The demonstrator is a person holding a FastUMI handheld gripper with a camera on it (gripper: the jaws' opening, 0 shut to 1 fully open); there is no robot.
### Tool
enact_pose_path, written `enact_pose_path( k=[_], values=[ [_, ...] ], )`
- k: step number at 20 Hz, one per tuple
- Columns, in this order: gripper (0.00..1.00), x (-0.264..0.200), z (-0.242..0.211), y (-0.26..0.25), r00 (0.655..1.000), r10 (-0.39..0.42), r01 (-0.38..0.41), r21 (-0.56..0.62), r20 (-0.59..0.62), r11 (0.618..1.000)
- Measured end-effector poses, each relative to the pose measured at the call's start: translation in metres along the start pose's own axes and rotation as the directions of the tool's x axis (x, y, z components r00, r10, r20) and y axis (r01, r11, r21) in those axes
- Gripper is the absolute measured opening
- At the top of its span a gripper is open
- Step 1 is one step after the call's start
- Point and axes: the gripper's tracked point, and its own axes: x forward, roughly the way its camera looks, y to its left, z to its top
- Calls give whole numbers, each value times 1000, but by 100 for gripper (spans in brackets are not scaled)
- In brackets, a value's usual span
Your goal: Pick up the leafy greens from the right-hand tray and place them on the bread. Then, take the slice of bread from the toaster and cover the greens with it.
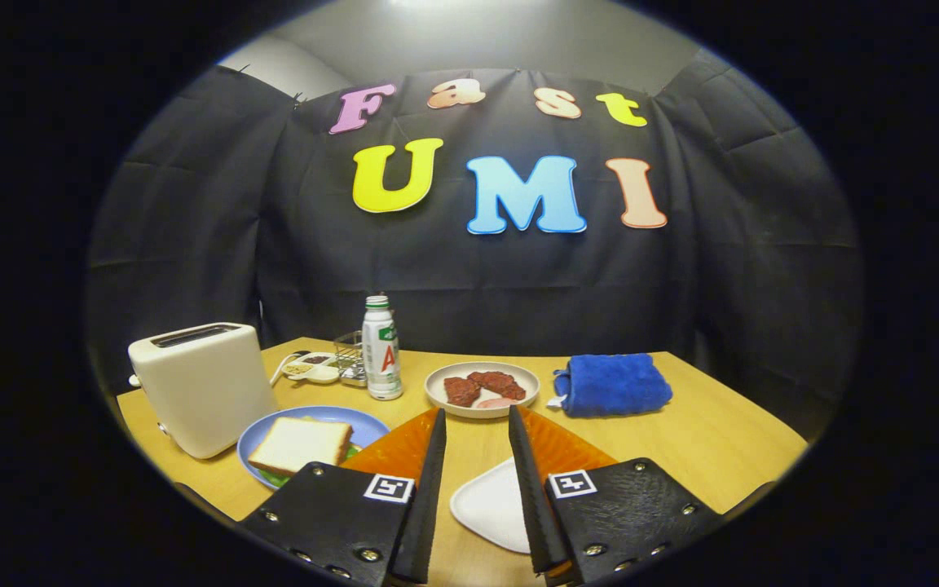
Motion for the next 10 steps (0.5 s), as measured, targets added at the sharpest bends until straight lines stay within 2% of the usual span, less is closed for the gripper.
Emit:
enact_pose_path(
  k=[4,10],
  values=[
    [46,-5,4,-39,998,-48,48,-11,36,999],
    [46,-12,2,-80,996,-75,77,-30,42,997]
  ],
)
